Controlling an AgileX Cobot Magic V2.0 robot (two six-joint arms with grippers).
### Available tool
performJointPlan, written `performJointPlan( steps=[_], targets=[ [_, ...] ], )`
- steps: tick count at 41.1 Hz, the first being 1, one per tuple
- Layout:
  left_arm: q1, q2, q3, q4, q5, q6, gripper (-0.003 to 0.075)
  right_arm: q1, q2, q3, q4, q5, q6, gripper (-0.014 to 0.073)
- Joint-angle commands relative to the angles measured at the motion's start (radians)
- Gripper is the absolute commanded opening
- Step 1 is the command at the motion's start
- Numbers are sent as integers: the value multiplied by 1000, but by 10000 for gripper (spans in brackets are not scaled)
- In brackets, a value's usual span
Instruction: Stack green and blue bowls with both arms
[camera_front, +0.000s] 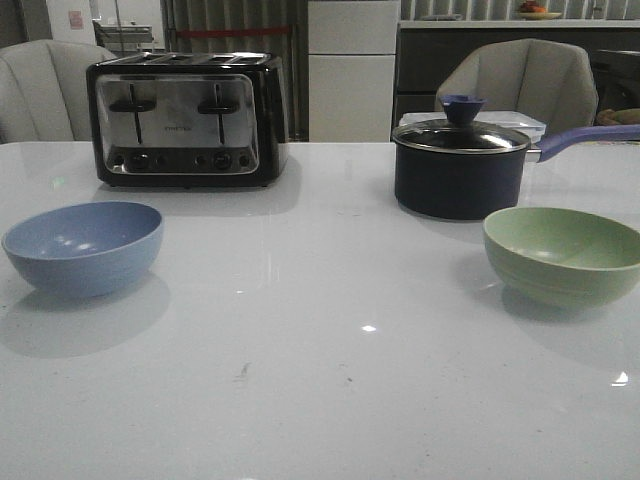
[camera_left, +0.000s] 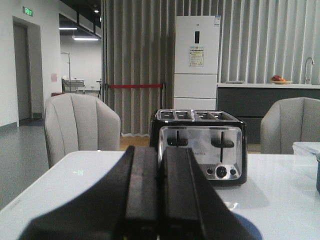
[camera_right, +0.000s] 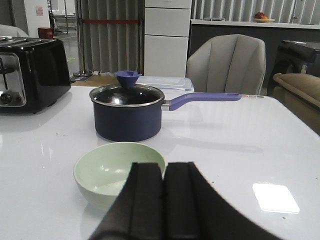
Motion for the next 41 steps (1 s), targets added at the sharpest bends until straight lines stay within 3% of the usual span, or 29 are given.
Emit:
performJointPlan(
  steps=[1,4,12,25,41],
  targets=[
    [-8,-19,-9,1,-121,-3,93,-3,-19,-34,-10,-100,0,53],
    [-8,-19,-58,1,-92,-3,93,-3,-19,-90,-10,-71,0,53],
    [-8,22,-290,24,150,-1,93,-3,11,-320,-10,83,0,53],
    [-8,258,-608,45,504,-1,93,-3,252,-608,-10,346,0,53],
    [-8,473,-640,-4,724,-1,93,-3,514,-636,-10,589,0,53]
  ],
)
